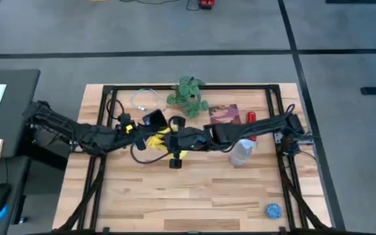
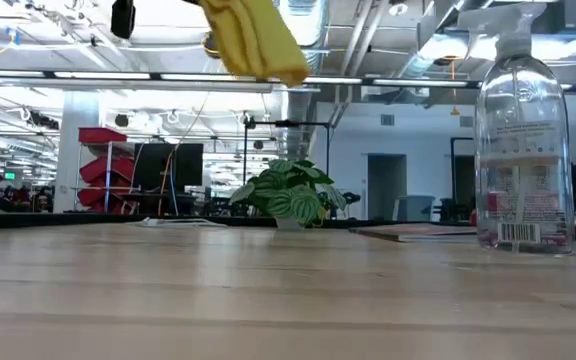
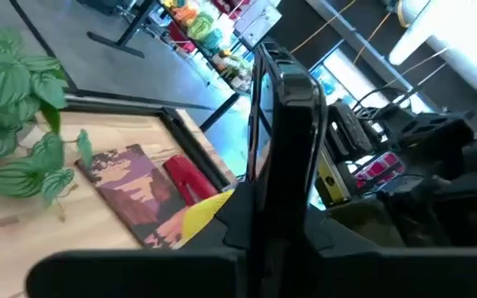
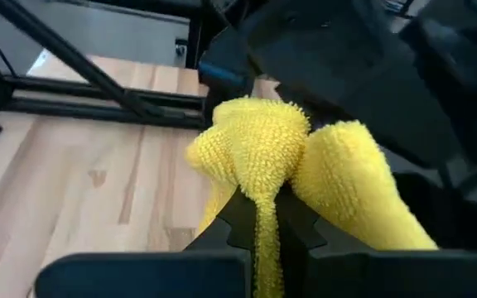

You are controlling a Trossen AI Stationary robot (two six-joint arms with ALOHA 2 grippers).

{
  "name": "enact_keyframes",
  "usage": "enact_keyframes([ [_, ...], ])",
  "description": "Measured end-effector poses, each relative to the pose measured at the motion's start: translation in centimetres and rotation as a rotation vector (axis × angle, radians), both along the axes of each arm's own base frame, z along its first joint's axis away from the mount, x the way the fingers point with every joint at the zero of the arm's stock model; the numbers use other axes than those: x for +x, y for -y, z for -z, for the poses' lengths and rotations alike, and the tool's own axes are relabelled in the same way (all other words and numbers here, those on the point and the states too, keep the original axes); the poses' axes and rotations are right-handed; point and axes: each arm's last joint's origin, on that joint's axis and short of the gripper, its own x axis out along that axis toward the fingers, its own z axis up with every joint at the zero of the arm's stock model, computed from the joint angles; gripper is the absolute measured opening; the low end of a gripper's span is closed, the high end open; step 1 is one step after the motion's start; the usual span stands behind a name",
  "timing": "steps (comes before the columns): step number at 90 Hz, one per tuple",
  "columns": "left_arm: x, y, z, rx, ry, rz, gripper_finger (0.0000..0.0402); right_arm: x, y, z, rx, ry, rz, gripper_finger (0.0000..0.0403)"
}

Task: Apply microfiber cloth
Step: Wipe the front of the black cellphone with the yellow microfiber cloth

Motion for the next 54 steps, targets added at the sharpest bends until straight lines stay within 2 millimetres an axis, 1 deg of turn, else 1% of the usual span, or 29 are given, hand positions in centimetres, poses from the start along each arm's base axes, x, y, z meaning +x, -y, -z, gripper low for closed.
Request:
enact_keyframes([
  [7,0.0,0.0,0.0,-0.010,0.005,0.015,0.0010,-0.5,0.7,-1.1,0.004,0.036,0.025,0.0000],
  [15,0.0,0.0,0.0,-0.008,0.000,0.019,0.0010,-0.6,0.9,-1.1,0.004,0.027,0.027,0.0000],
  [27,-0.2,0.1,0.3,0.013,-0.030,0.044,0.0010,-0.1,0.3,0.2,0.048,-0.026,-0.040,0.0000],
  [31,-0.2,0.0,0.2,0.014,-0.028,0.041,0.0010,-0.1,-0.1,0.5,0.050,-0.051,-0.055,0.0000],
  [37,-0.3,0.0,0.1,0.020,-0.027,0.043,0.0010,0.3,-0.9,1.6,0.044,-0.090,-0.077,0.0000],
  [48,-0.5,0.0,-0.1,0.032,-0.019,0.039,0.0010,-0.1,-2.3,2.6,0.037,-0.175,-0.136,0.0000],
  [54,-0.6,-0.1,-0.3,0.023,-0.003,0.035,0.0010,-0.2,-2.4,2.8,0.024,-0.198,-0.143,0.0000],
])
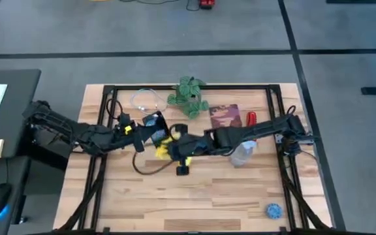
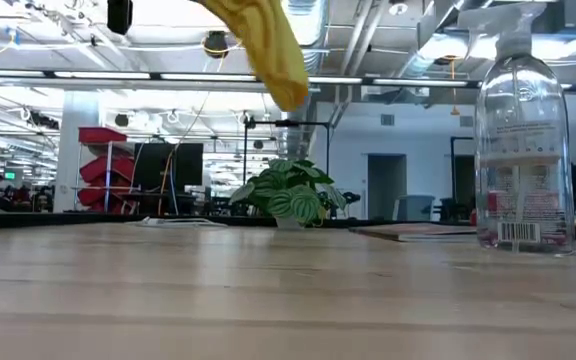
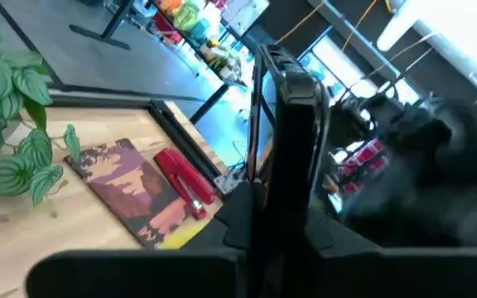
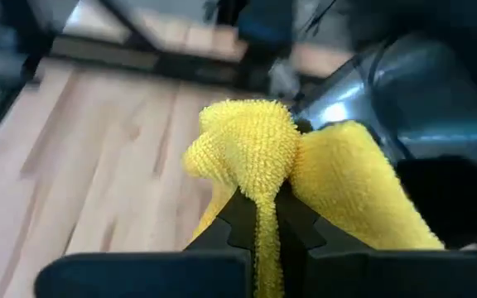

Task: Apply microfiber cloth
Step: Wipe the front of the black cellphone with the yellow microfiber cloth

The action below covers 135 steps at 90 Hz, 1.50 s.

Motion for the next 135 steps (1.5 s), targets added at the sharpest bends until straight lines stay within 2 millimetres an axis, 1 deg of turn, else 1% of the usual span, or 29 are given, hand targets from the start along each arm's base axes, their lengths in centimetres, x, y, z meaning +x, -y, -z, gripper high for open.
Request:
enact_keyframes([
  [5,0.0,0.0,-0.1,-0.001,0.002,-0.001,0.0010,-0.3,0.1,-0.2,-0.002,-0.009,0.001,0.0000],
  [12,0.0,0.0,0.0,-0.001,-0.006,0.004,0.0010,-1.3,0.3,-1.4,-0.001,-0.010,-0.001,0.0000],
  [15,0.0,0.0,0.0,-0.001,-0.010,0.008,0.0010,-1.8,0.4,-2.2,0.006,0.012,-0.003,0.0000],
  [29,0.1,0.2,0.4,0.013,-0.045,0.052,0.0010,-4.7,1.5,-7.7,0.037,0.202,0.018,0.0000],
  [35,0.0,0.2,0.4,0.012,-0.042,0.052,0.0010,-5.4,1.9,-9.2,0.043,0.276,0.024,0.0000],
  [46,0.4,0.4,0.7,-0.002,-0.053,0.056,0.0009,-5.3,2.4,-10.2,0.009,0.352,0.010,0.0000],
  [48,0.5,0.4,0.9,-0.005,-0.060,0.062,0.0009,-5.3,2.6,-10.1,-0.001,0.350,0.006,0.0000],
  [55,1.1,0.7,1.4,-0.020,-0.078,0.083,0.0006,-4.1,3.2,-9.1,-0.008,0.332,-0.018,0.0000],
  [70,2.1,1.2,2.5,-0.063,-0.110,0.095,0.0003,-0.6,4.1,-4.8,-0.043,0.229,-0.039,0.0000],
  [75,2.2,1.2,2.7,-0.065,-0.121,0.093,0.0003,-0.1,4.3,-4.3,-0.045,0.232,-0.035,0.0000],
  [80,2.2,1.3,2.6,-0.073,-0.113,0.100,0.0002,0.5,4.4,-4.4,-0.043,0.250,-0.032,0.0000],
  [93,2.2,1.2,3.0,-0.070,-0.136,0.089,0.0002,1.8,5.1,-3.2,-0.039,0.225,-0.028,0.0000],
  [104,2.0,1.2,2.9,-0.074,-0.137,0.107,0.0002,1.7,5.3,-2.7,-0.021,0.180,-0.027,0.0000],
  [128,0.9,0.9,2.7,-0.058,-0.169,0.114,0.0002,0.2,5.3,-1.1,-0.001,-0.058,-0.009,0.0000],
  [135,0.7,0.8,2.9,-0.056,-0.194,0.105,0.0003,0.2,5.3,-0.9,-0.006,-0.061,-0.007,0.0000],
])
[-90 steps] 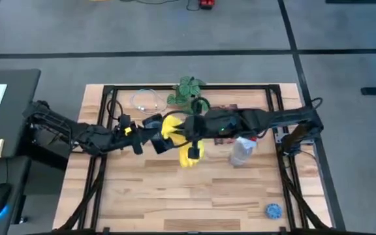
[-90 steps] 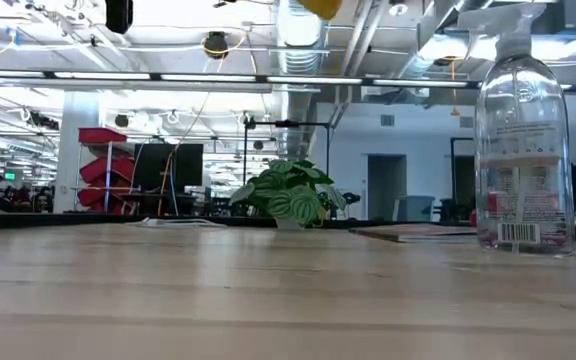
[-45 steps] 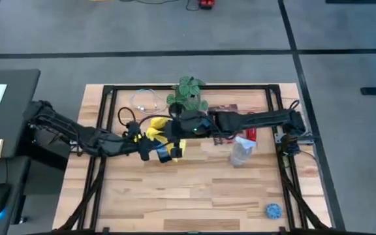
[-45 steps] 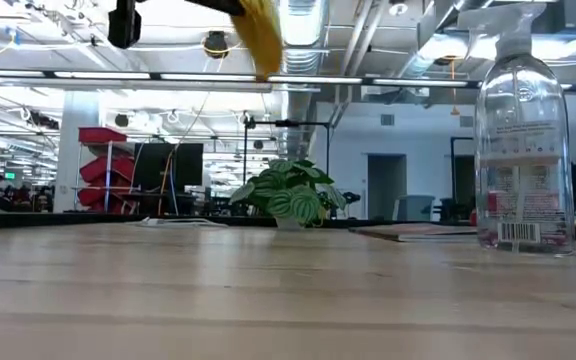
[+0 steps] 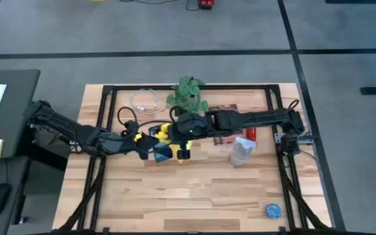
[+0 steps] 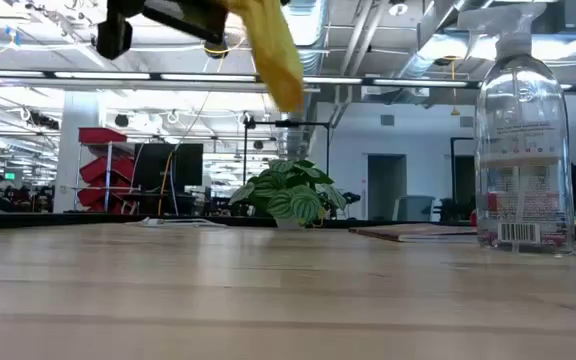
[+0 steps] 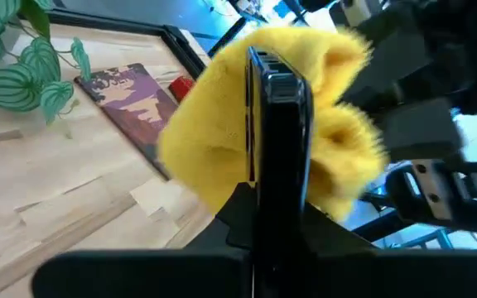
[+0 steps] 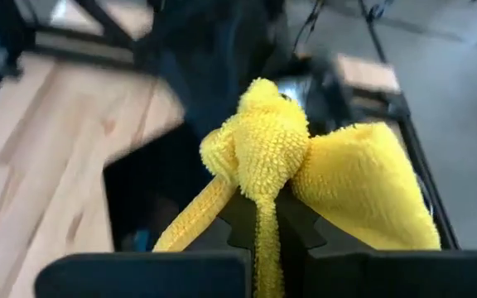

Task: Apply microfiber cloth
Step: Wipe the front of the black cellphone with the yellow microfiber cloth

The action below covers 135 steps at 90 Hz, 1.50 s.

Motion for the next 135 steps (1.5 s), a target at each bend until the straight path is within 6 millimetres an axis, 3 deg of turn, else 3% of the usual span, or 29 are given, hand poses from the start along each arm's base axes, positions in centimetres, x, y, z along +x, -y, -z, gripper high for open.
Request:
enact_keyframes([
  [24,0.2,0.1,0.0,-0.053,0.009,-0.007,0.0004,1.3,0.0,-1.5,0.021,0.222,0.005,0.0000],
  [45,0.3,0.2,-0.1,-0.028,0.012,0.016,0.0004,1.3,0.9,-1.5,0.066,0.213,0.015,0.0000],
  [61,0.0,0.1,-0.1,-0.012,-0.005,0.030,0.0005,0.5,0.9,-0.4,0.092,0.069,0.045,0.0000],
  [79,-0.7,-0.3,-1.1,-0.015,0.054,-0.014,0.0005,-0.8,-1.7,1.4,0.079,-0.124,0.034,0.0000],
  [97,-0.7,-0.4,-1.5,-0.023,0.089,-0.029,0.0005,-0.9,-4.9,0.4,0.087,-0.032,-0.039,0.0000],
  [117,-0.7,-0.5,-1.4,-0.007,0.078,-0.048,0.0005,-1.3,-5.3,0.1,0.100,-0.046,-0.078,0.0000],
  [135,-0.7,-0.7,-0.9,0.024,0.046,-0.076,0.0005,-4.0,-5.6,-1.1,0.191,-0.189,-0.234,0.0000],
])
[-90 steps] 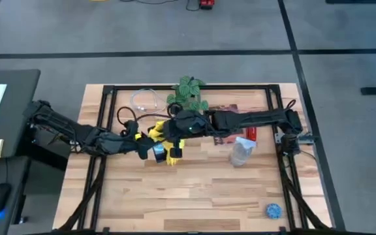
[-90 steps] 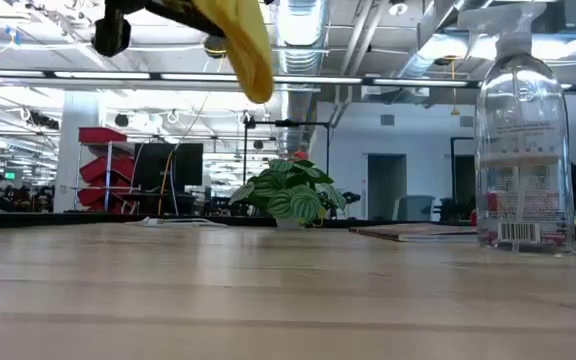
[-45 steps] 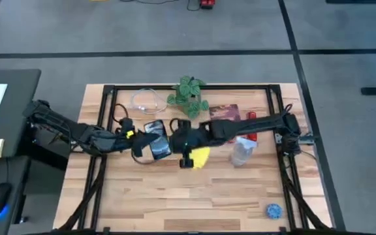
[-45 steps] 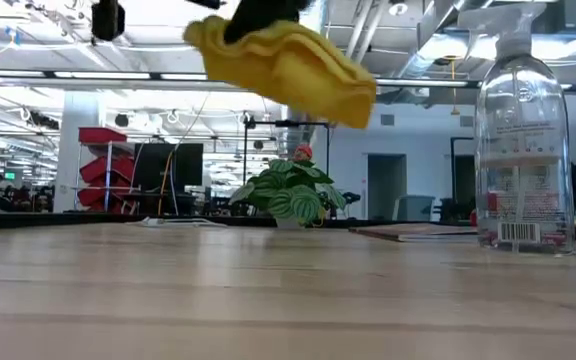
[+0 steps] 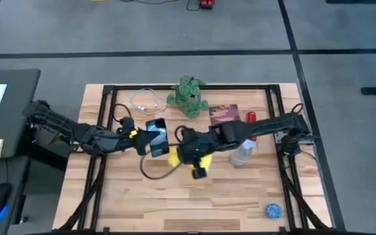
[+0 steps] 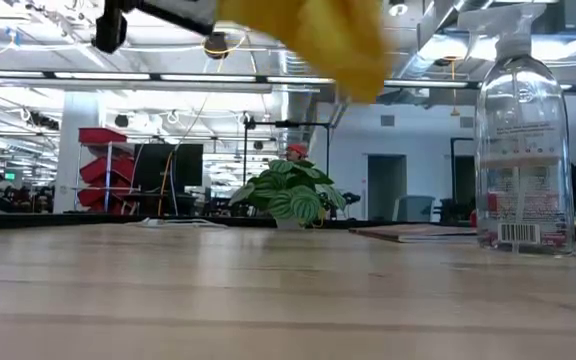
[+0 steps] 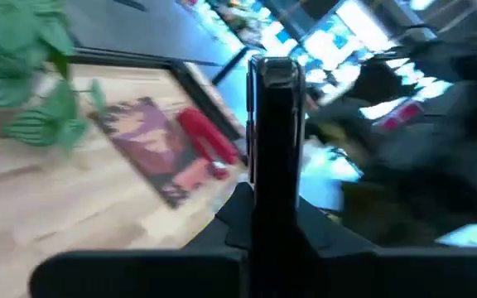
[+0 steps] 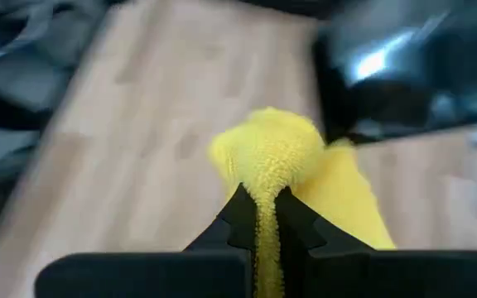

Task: Apply microfiber cloth
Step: Wipe the front of the black cellphone with the yellow microfiber cloth

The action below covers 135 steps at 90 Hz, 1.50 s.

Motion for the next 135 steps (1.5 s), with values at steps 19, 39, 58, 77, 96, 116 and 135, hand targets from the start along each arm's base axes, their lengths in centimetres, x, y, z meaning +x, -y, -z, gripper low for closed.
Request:
enact_keyframes([
  [19,0.0,0.0,-0.2,-0.012,0.018,0.002,0.0005,0.3,-1.1,-1.6,-0.037,0.168,-0.052,0.0000],
  [39,0.1,0.0,-0.4,-0.029,0.041,0.008,0.0005,3.8,-1.7,0.1,-0.249,0.356,-0.092,0.0000],
  [58,0.1,0.0,-0.3,-0.018,0.032,0.008,0.0005,6.8,-1.3,4.5,-0.419,0.318,-0.037,0.0000],
  [77,0.1,0.0,-0.5,-0.031,0.053,0.001,0.0005,5.3,0.2,5.1,-0.346,0.117,0.061,0.0000],
  [96,0.1,0.2,-0.5,-0.035,0.047,0.052,0.0005,2.8,0.8,5.9,-0.365,-0.142,0.096,0.0000],
  [116,0.0,0.2,-0.3,-0.025,0.022,0.052,0.0005,1.3,-2.2,5.6,-0.283,-0.193,-0.027,0.0000],
  [135,0.0,0.2,-0.3,-0.023,0.021,0.050,0.0005,2.7,-3.7,3.8,-0.236,0.063,-0.038,0.0000],
])
